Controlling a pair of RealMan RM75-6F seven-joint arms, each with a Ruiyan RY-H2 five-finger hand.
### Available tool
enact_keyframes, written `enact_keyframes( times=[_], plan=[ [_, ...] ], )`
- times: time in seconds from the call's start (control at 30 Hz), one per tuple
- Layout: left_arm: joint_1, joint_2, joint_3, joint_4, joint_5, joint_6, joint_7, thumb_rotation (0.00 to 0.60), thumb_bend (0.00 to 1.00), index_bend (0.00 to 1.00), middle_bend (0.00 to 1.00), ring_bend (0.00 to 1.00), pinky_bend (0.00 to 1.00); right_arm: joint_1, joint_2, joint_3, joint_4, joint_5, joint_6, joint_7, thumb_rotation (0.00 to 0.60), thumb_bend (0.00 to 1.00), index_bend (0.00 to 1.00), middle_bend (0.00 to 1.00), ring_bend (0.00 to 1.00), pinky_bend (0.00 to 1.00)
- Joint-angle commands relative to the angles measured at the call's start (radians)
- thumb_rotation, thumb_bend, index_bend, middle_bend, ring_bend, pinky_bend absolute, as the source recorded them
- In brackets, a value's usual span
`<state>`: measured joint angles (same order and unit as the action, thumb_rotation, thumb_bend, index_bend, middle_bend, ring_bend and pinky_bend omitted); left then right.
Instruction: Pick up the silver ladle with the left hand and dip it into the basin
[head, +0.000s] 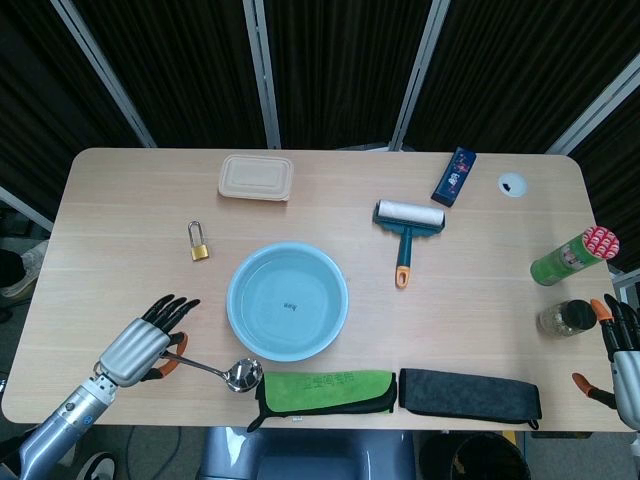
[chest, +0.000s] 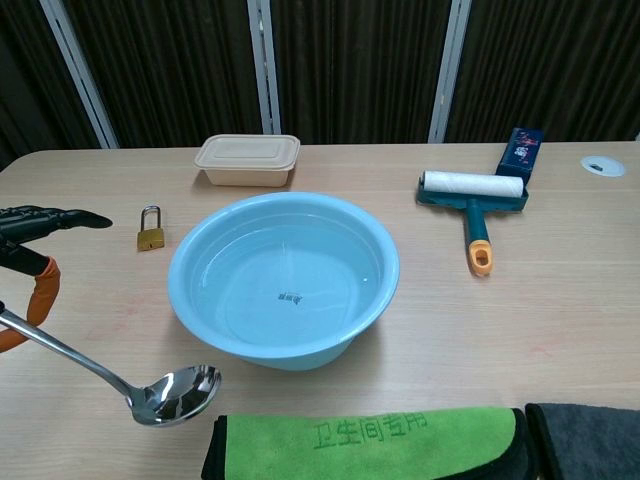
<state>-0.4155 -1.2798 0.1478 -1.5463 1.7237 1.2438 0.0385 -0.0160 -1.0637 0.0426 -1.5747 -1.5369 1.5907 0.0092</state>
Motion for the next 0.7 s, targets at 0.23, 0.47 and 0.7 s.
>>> enact_keyframes(
  times=[0.23,0.47,0.7],
  plan=[
    [-0.037,0.053,-0.008,-0.107,0.058,-0.019,0.081,0.600,0.41,0.57,0.00,0.00,0.00,-0.011,0.007,-0.008,0.003,-0.029,0.024,0.025,0.600,0.00,0.00,0.00,0.00,0.00],
    [-0.066,0.090,-0.049,-0.178,0.042,-0.048,0.142,0.600,0.41,0.58,0.00,0.00,0.00,-0.018,0.013,-0.003,0.003,-0.027,0.035,0.040,0.600,0.00,0.00,0.00,0.00,0.00],
    [-0.081,0.099,-0.082,-0.187,0.011,-0.065,0.154,0.600,0.41,0.58,0.00,0.00,0.00,-0.016,0.011,-0.001,0.003,-0.024,0.029,0.036,0.600,0.00,0.00,0.00,0.00,0.00]
  ],
)
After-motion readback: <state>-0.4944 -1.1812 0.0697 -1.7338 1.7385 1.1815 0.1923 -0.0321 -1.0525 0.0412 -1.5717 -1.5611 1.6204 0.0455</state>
